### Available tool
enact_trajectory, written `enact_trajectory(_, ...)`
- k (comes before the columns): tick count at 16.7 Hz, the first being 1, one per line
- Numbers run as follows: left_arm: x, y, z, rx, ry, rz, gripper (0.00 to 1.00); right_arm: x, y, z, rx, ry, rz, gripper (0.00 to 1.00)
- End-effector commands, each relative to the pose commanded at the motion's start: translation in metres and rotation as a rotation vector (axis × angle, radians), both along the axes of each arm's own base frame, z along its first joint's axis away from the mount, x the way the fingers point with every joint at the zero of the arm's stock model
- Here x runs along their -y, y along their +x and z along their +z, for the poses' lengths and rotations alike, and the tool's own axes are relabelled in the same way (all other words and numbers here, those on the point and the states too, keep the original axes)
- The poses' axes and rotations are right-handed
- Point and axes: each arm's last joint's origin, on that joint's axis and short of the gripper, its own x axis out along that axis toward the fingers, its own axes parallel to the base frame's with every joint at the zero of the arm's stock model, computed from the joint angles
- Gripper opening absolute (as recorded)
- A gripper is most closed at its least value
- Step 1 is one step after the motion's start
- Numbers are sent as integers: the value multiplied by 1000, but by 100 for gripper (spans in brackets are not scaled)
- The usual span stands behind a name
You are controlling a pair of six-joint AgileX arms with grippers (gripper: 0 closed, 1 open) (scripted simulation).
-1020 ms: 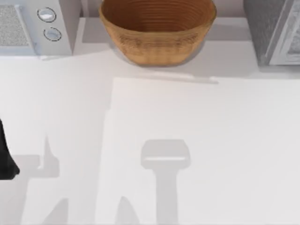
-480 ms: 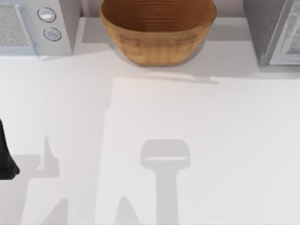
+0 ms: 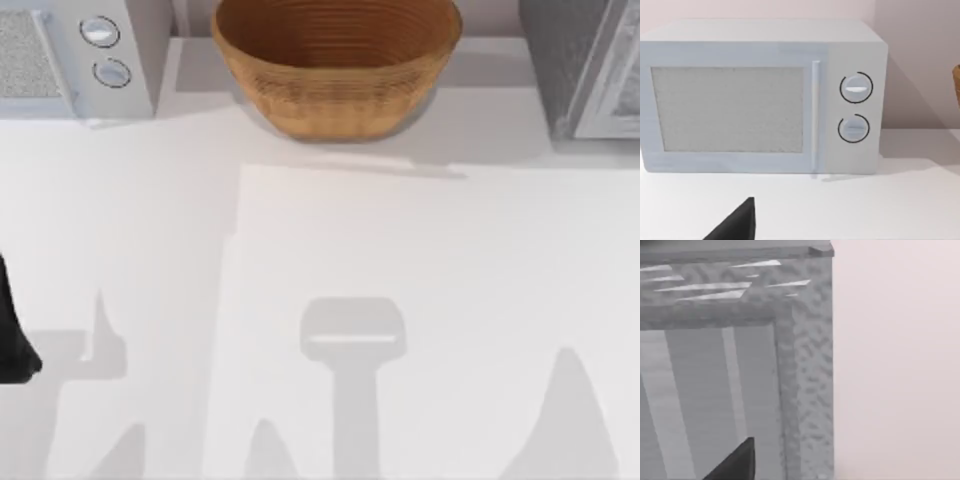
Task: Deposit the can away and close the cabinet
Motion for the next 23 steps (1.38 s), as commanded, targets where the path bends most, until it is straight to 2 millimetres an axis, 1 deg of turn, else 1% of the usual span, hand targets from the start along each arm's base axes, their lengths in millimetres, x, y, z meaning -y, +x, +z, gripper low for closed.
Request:
enact_trajectory(2, 0, 0, 0, 0, 0, 0, 100, -15, -7, 42, 1, -2, 0, 100)
enact_trajectory(4, 0, 0, 0, 0, 0, 0, 100, -35, -16, 76, 5, -12, 0, 100)
enact_trajectory(6, 0, 0, 0, 0, 0, 0, 100, -52, -25, 101, 13, -25, -2, 100)
enact_trajectory(8, 0, 0, 0, 0, 0, 0, 100, -64, -31, 116, 19, -36, -4, 100)
enact_trajectory(10, 0, 0, 0, 0, 0, 0, 100, -68, -33, 120, 21, -40, -4, 100)
enact_trajectory(15, 0, 0, 0, 0, 0, 0, 100, -67, -33, 120, 22, -42, -7, 100)
enact_trajectory(17, 0, 0, 0, 0, 0, 0, 100, -71, -27, 121, 24, -43, -7, 100)
enact_trajectory(20, 0, 0, 0, 0, 0, 0, 100, -87, -4, 122, 24, -38, -7, 100)
enact_trajectory(22, 0, 0, 0, 0, 0, 0, 100, -108, 20, 123, 23, -34, -6, 100)
enact_trajectory(23, 0, 0, 0, 0, 0, 0, 100, -122, 32, 123, 22, -32, -6, 100)
